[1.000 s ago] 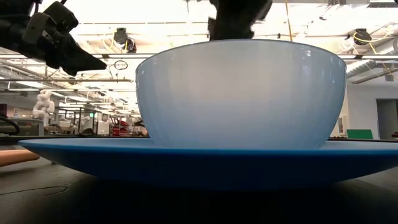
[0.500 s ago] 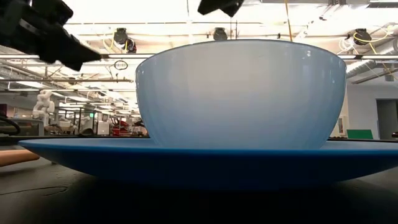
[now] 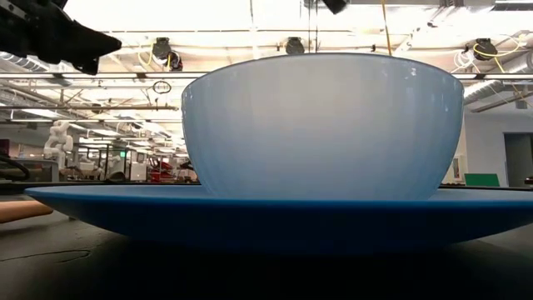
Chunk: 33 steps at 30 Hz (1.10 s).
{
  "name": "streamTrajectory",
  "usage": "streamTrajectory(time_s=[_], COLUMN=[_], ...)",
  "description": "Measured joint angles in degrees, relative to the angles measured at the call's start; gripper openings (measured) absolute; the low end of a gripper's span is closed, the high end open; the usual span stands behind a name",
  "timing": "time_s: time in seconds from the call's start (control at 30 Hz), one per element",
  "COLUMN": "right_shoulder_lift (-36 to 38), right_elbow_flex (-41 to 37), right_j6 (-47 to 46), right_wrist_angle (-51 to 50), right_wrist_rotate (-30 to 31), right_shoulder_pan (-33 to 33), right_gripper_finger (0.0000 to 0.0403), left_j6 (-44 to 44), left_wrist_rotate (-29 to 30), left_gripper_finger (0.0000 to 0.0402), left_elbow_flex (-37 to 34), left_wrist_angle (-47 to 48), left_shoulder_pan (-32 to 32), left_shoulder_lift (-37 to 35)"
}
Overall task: Set table place
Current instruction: Return to Home Position
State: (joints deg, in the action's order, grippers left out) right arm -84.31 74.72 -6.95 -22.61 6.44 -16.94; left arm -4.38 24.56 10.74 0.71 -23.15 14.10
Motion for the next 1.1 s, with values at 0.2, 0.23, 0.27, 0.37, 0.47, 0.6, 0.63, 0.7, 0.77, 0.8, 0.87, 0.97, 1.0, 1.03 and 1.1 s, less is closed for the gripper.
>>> streamTrajectory(time_s=[0.2, 0.23, 0.27, 0.37, 0.47, 0.6, 0.63, 0.7, 0.77, 0.8, 0.87, 0.97, 1.0, 1.03, 1.1], right_shoulder_lift=[12.2, 13.9, 15.6, 20.5, 24.9, 29.4, 30.5, 33.1, 35.8, 37.1, 39.7, 42.9, 43.9, 45.0, 47.3], right_elbow_flex=[-15.5, -17.5, -19.5, -25.1, -29.9, -34.8, -36.1, -39.1, -42.6, -44.2, -47.2, -50.6, -51.3, -52.0, -53.6], right_j6=[-2.6, -2.6, -2.3, -1.1, -0.7, 1.8, 2.6, 3.3, 3.5, 3.6, 3.6, 3.6, 3.8, 4.3, 5.6], right_wrist_angle=[9.3, 10.2, 11.6, 14.7, 17.3, 18.1, 18.4, 21.1, 25.6, 27.5, 29.8, 31.4, 31.4, 31.6, 32.3], right_wrist_rotate=[3.2, 4.3, 5.6, 7.2, 7.2, 3.7, 3.3, 2.8, 2.5, 2.3, 0.9, -0.8, -0.8, -0.8, -0.8], right_shoulder_pan=[1.0, 0.7, 0.3, -0.5, -0.3, -0.2, -0.2, 0.3, 1.6, 2.2, 3.5, 4.7, 4.9, 4.9, 4.9], right_gripper_finger=[0.0, 0.0, 0.0, 0.0, 0.0, 0.0, 0.0, 0.0, 0.0, 0.0, 0.0, 0.0, 0.0, 0.0, 0.0], left_j6=[0.9, 1.0, 1.0, 1.1, 1.1, 1.5, 1.5, 1.3, 1.3, 1.3, 0.9, 0.6, 0.6, 0.6, 0.6], left_wrist_rotate=[1.4, 1.9, 2.3, 3.7, 5.8, 9.4, 10.0, 10.8, 11.4, 11.6, 11.6, 11.6, 11.6, 11.6, 11.6], left_gripper_finger=[0.0026, 0.0026, 0.0026, 0.0026, 0.0026, 0.0026, 0.0026, 0.0026, 0.0026, 0.0026, 0.0026, 0.0026, 0.0026, 0.0026, 0.0026], left_elbow_flex=[0.0, 0.0, 0.0, 0.0, 0.0, 0.0, 0.0, 0.0, 0.0, 0.0, 0.0, 0.0, 0.0, 0.0, 0.0], left_wrist_angle=[0.7, 0.8, 1.0, 1.3, 1.9, 3.0, 3.3, 3.4, 3.3, 3.4, 3.4, 3.4, 3.4, 3.4, 3.4], left_shoulder_pan=[-1.5, -1.8, -1.9, -2.6, -3.2, -3.7, -3.8, -4.0, -4.1, -4.0, -4.1, -4.1, -4.1, -4.1, -4.1], left_shoulder_lift=[-2.7, -3.1, -3.4, -4.0, -4.4, -4.5, -4.5, -4.5, -4.5, -4.5, -4.5, -4.5, -4.5, -4.5, -4.5])
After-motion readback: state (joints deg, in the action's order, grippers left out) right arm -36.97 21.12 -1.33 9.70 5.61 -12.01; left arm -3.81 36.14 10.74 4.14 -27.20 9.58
